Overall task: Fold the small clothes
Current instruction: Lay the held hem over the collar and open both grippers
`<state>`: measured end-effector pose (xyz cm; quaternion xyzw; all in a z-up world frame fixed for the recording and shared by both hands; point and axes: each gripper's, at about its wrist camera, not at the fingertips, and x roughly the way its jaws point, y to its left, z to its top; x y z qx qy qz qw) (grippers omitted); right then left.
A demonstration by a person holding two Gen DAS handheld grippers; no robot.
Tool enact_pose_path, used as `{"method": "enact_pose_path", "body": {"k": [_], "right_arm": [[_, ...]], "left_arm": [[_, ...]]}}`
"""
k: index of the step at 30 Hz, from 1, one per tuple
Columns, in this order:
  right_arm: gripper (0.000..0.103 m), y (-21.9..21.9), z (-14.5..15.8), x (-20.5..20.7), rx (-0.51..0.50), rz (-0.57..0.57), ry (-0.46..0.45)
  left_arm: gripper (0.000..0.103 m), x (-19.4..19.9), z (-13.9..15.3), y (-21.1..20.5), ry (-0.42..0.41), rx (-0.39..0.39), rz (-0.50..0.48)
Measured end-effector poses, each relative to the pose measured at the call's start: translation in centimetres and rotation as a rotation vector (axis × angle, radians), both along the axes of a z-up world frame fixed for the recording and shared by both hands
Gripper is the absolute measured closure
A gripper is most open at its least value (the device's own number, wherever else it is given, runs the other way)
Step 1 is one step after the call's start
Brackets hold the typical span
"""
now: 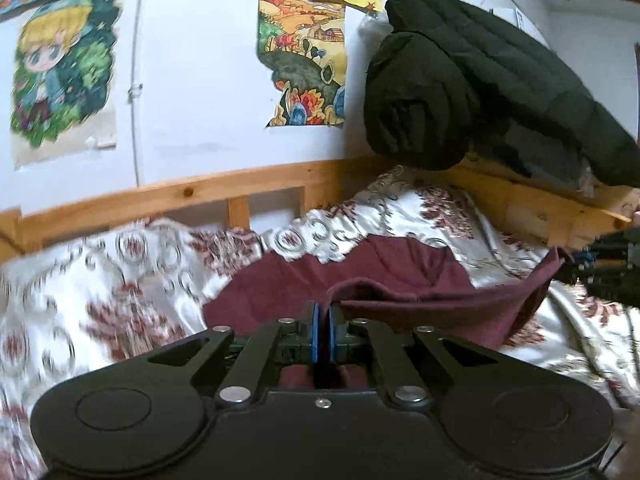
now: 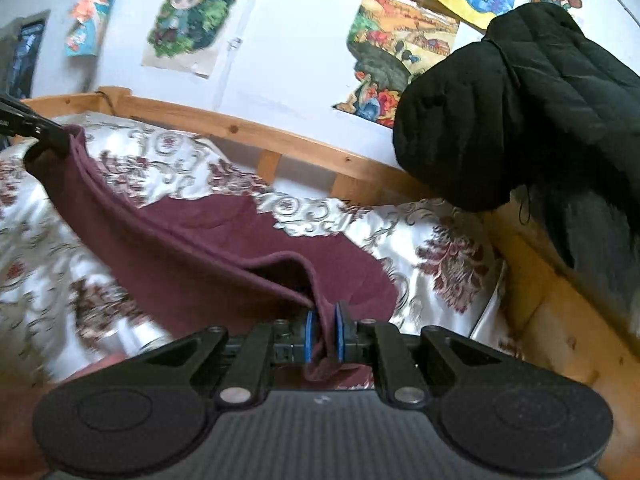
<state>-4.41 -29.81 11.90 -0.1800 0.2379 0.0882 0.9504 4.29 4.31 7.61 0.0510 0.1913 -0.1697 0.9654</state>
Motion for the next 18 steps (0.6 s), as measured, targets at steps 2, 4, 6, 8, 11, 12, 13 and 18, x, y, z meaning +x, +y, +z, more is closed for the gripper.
{"method": "enact_pose_path", "body": {"k": [2, 4, 6, 8, 11, 12, 13, 18], "right_arm": [[0.09, 0.2, 0.3, 3.0, -0.004, -0.017, 0.011], [0.09, 0.5, 0.5, 6.2, -0.024, -0.024, 0.018], [0.09, 0.8, 0.3, 9.2, -0.039, -0.025, 0.029], [0.09, 1.1, -0.1, 12.1, -0.052, -0.026, 0.042], [0.09, 1.5, -1.2, 16.3, -0.06, -0.023, 0.067], [0.09, 1.6, -1.7, 17.7, -0.059, -0.024, 0.081], [0.09, 1.7, -2.3, 18.9, -0.06, -0.027, 0.096], [0.09, 2.0, -5.4, 23.0, -0.099, -0.036, 0.161]], "left_arm": [[0.098, 2.2, 0.4, -0.3, -0.017, 0.045, 0.002], [0.098, 4.6, 0.5, -0.7, -0.033, 0.08, 0.002], [0.098, 6.9, 0.4, -0.7, -0.038, 0.091, 0.01], [0.098, 9.6, 0.1, -0.4, -0.03, 0.072, 0.028], [0.098, 13.2, -0.8, 0.4, -0.025, 0.01, 0.059], [0.098, 14.3, -1.3, 0.7, -0.022, -0.013, 0.073], [0.098, 15.6, -1.9, 1.0, -0.015, -0.04, 0.088], [0.1, 20.5, -4.8, 1.7, -0.006, -0.108, 0.147]]}}
